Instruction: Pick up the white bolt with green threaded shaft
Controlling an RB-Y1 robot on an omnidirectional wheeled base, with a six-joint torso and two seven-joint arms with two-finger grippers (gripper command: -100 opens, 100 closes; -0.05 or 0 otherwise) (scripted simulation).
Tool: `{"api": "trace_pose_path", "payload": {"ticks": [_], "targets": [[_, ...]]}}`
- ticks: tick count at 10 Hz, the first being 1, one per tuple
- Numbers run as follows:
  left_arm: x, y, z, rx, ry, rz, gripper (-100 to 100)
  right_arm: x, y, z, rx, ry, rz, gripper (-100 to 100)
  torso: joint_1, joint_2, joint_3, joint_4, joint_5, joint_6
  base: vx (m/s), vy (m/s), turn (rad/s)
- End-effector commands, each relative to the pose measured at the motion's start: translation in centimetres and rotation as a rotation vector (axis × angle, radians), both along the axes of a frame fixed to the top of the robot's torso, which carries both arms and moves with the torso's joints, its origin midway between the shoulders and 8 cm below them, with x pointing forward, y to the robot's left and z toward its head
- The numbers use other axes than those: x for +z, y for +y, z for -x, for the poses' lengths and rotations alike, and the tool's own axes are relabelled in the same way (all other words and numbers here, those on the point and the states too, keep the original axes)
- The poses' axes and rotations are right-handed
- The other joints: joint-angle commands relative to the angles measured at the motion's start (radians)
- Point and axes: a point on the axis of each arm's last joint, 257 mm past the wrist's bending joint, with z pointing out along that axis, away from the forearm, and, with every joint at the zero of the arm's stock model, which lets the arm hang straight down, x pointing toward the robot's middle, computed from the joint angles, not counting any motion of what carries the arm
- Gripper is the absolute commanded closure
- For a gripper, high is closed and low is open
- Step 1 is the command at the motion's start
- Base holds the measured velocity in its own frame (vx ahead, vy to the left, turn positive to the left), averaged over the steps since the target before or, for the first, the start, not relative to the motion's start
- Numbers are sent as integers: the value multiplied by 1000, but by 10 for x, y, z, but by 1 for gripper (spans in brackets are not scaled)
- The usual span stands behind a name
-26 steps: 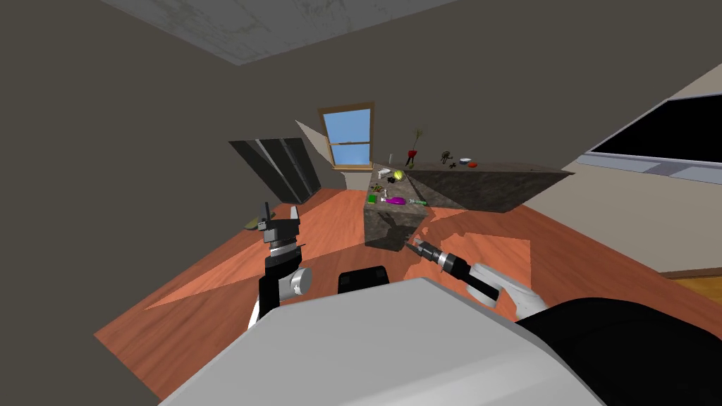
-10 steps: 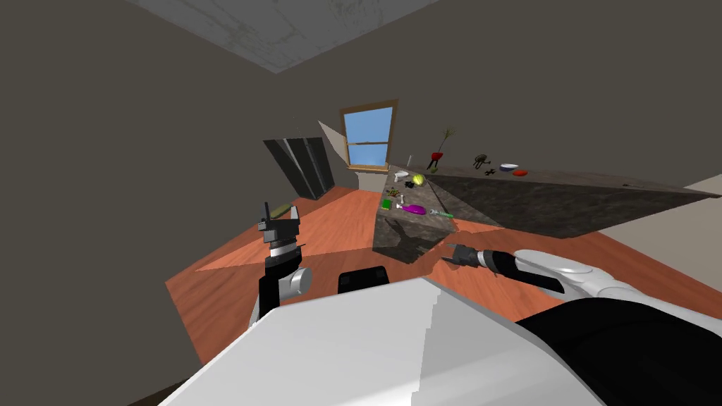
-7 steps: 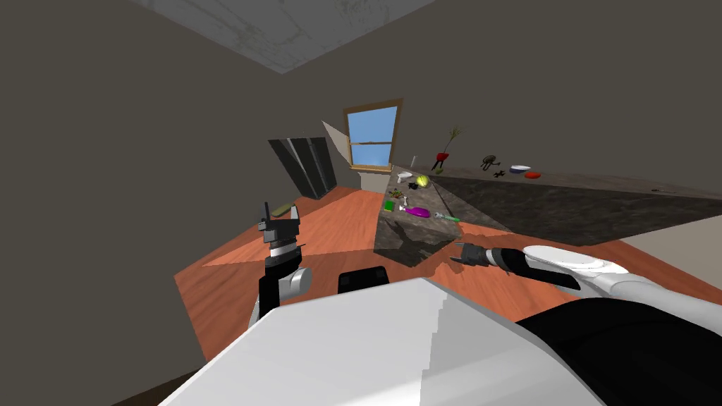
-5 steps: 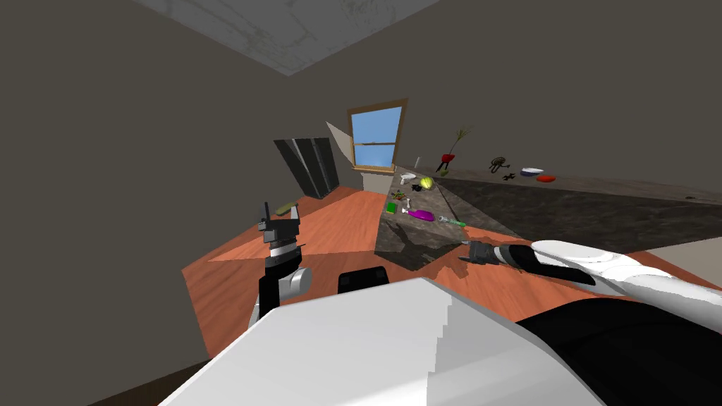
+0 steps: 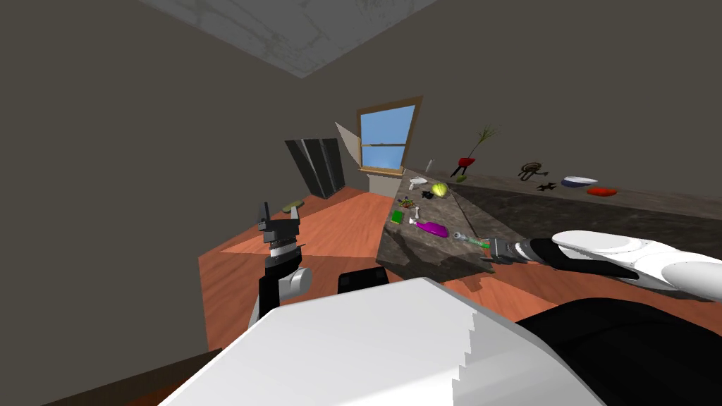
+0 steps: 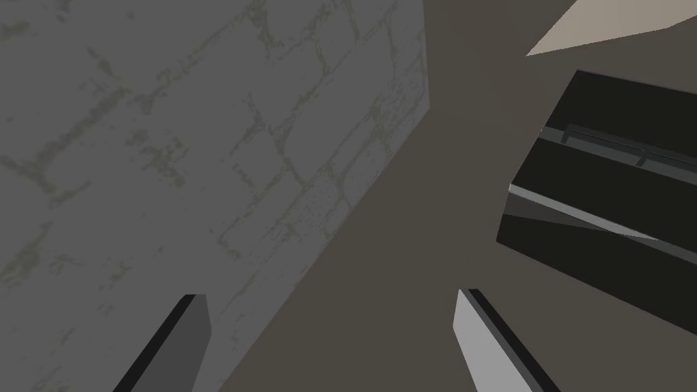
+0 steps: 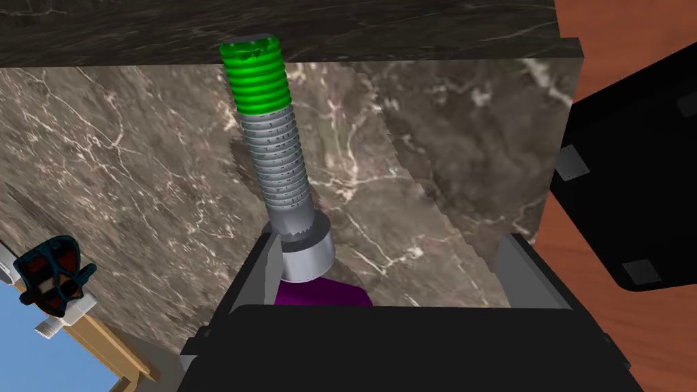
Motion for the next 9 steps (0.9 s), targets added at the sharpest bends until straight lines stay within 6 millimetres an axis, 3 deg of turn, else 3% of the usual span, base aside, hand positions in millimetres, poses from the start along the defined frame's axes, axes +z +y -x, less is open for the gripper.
{"api": "trace_pose_path", "payload": {"ticks": [1,4,5,6,7,9], "targets": [[0,0,0,0,0,0,0,2,-8,3,6,13,18,-100,0,0,0,0,0,0,102,-63,55],[0,0,0,0,0,0,0,-4,-19,30,16,81,45,-100,4,2,1,1,1,0,114,-65,128],[0,0,0,0,0,0,0,-3,-19,25,14,67,44,-100,3,3,2,1,0,1,-13,1,17],[0,0,0,0,0,0,0,-3,-19,26,15,70,44,0,7,9,5,2,1,1,0,0,0],[0,0,0,0,0,0,0,-15,-18,34,4,69,43,-100,8,11,6,3,2,1,-11,-13,39],[0,0,0,0,0,0,0,-28,-16,41,-6,68,41,-100,7,13,7,3,1,1,-18,-21,63]]}}
